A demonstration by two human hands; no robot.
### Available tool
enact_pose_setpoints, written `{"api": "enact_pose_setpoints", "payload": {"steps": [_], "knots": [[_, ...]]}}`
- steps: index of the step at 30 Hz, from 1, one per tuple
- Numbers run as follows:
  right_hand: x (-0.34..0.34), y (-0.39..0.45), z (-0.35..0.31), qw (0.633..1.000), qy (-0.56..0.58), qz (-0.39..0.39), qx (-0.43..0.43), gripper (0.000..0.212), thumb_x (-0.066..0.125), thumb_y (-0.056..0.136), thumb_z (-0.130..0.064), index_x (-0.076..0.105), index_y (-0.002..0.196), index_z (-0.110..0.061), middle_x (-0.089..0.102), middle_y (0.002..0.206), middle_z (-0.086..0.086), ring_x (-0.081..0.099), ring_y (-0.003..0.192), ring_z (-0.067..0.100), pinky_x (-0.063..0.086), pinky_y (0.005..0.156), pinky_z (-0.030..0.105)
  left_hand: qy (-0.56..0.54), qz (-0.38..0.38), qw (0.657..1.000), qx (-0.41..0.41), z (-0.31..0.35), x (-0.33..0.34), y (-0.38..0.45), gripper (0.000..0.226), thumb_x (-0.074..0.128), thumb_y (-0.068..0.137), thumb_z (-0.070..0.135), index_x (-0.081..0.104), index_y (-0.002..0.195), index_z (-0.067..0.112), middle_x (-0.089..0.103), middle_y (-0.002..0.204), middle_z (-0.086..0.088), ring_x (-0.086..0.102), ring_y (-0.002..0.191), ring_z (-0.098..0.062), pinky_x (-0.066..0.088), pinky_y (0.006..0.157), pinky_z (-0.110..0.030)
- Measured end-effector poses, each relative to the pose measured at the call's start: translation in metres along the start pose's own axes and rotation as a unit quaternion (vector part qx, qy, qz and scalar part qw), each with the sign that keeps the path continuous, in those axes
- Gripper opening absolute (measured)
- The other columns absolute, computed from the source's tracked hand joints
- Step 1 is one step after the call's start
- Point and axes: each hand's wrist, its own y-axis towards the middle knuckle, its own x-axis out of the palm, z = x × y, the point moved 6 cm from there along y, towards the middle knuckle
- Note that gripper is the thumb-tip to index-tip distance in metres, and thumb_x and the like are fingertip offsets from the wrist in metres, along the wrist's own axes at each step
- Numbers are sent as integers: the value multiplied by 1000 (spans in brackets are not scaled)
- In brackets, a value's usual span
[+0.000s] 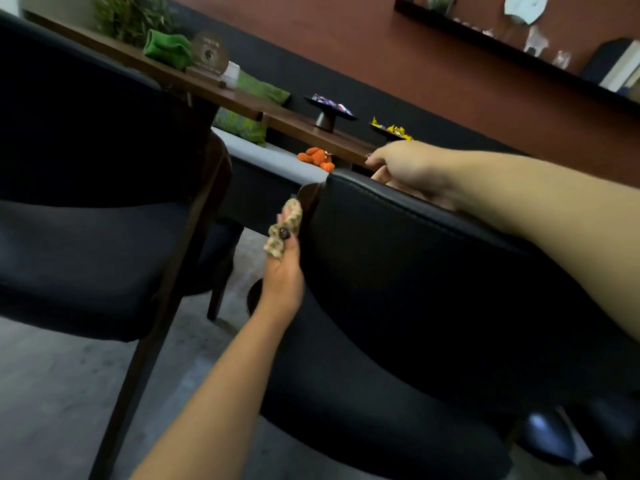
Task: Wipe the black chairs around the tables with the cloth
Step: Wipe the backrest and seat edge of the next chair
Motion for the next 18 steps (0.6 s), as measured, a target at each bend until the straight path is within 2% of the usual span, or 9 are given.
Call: {"api": "enact_pose_setpoints", "payload": {"steps": [2,3,5,7,9,10,12,14,18], "knots": [[0,1,0,1000,-15,7,-2,41,38,98,-35,56,75,-6,50,42,7,40,33,15,31,41,13,-9,-4,1000,-1,2,14,-8,52,31,104,39,28,152,20,35,152,5,32,139,-10,24,116,-21],[0,1,-2,1000,-11,10,-15,41,37,99,-34,56,73,-8,52,42,5,41,33,14,32,41,13,-23,-1,1000,7,4,19,-13,47,31,104,38,32,150,25,38,147,12,36,133,0,26,109,-10],[2,-1,-7,999,18,9,-50,38,33,101,-25,55,72,-14,55,38,-1,45,27,9,35,35,7,-59,6,998,12,8,22,-21,30,32,105,39,40,134,39,45,122,29,45,104,24,31,80,8],[4,-3,-10,997,24,2,-67,34,31,102,-22,58,81,-18,55,38,-3,45,26,7,35,33,7,-80,12,997,4,15,23,-29,24,33,104,39,41,127,42,46,109,33,48,91,29,35,71,8],[5,-4,-11,998,7,2,-63,35,32,101,-25,58,79,-16,52,38,-1,43,26,9,35,34,8,-98,15,995,4,19,26,-40,36,34,103,40,41,138,32,49,118,28,49,108,17,37,81,4],[4,-4,-10,998,-3,5,-56,38,34,101,-27,56,73,-14,50,36,-1,42,25,9,34,33,8,-104,17,994,11,21,29,-47,45,35,103,42,38,144,26,49,129,21,46,120,8,38,93,-3],[3,-5,-10,999,-8,8,-48,42,35,101,-29,51,66,-11,47,33,0,39,22,10,32,31,7,-84,19,995,41,30,36,-63,63,35,98,48,25,153,20,34,154,7,29,142,-7,26,117,-26],[5,-6,-9,999,3,-2,-49,45,34,101,-29,49,63,-10,46,31,0,38,20,9,30,30,6,-53,18,994,93,42,48,-82,68,34,95,44,15,156,19,14,162,7,9,149,-8,11,123,-40],[5,-6,-9,999,13,-12,-48,45,33,102,-30,48,63,-11,45,31,0,37,20,10,28,30,6,-21,24,980,195,56,68,-120,60,34,100,24,11,154,13,3,162,9,-6,149,-7,-1,123,-44]]}}
